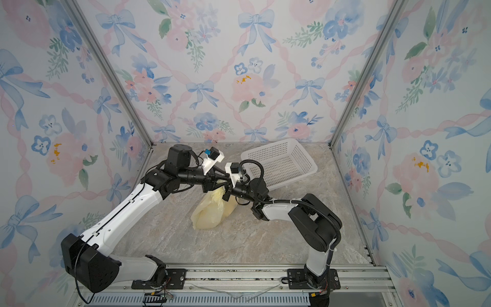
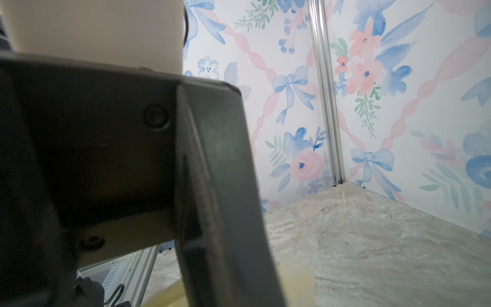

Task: Place the pears into plastic bags & tie knots
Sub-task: Tie the plastic bag at the center of the board.

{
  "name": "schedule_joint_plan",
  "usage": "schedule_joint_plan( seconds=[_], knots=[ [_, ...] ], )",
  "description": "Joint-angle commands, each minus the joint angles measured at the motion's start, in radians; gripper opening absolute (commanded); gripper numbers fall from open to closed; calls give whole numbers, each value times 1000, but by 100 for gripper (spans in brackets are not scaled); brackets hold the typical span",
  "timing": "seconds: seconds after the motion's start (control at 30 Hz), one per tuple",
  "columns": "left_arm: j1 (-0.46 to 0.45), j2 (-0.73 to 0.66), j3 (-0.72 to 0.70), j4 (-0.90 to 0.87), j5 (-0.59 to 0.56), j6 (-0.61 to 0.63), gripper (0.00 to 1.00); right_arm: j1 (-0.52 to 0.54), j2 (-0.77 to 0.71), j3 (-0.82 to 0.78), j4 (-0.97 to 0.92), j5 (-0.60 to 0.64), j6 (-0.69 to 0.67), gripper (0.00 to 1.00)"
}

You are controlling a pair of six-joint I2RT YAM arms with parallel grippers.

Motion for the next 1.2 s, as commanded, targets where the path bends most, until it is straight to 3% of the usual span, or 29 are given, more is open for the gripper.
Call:
schedule_joint_plan(
  seconds=[0.0, 0.13, 0.3, 0.4, 0.47, 0.6, 0.8, 0.97, 1.17],
  knots=[
    [-5, -65, -6, -46, -170, -28, 47, 11, -32, 5, 108, 63, -19, 0],
    [48, -163, -5, -1, -285, -105, 55, 15, -56, -12, 108, 59, -44, 0],
    [112, -221, 0, -3, -329, -204, 48, 16, -70, -15, 108, 59, -61, 0],
    [144, -220, -10, -26, -303, -275, 42, 19, -73, -9, 108, 52, -72, 0],
    [149, -220, -29, -29, -222, -276, 42, 21, -74, -5, 108, 51, -73, 0],
    [150, -224, -76, -31, -199, -275, 35, 22, -69, 6, 108, 47, -71, 0],
    [145, -186, -95, -31, -82, -279, 42, 27, -54, 14, 108, 36, -66, 0],
    [118, -165, -99, -32, -79, -268, 36, 33, -45, 19, 108, 34, -64, 0],
    [92, -152, -99, -31, -87, -238, 15, 34, -44, 23, 98, 34, -54, 0]
  ],
)
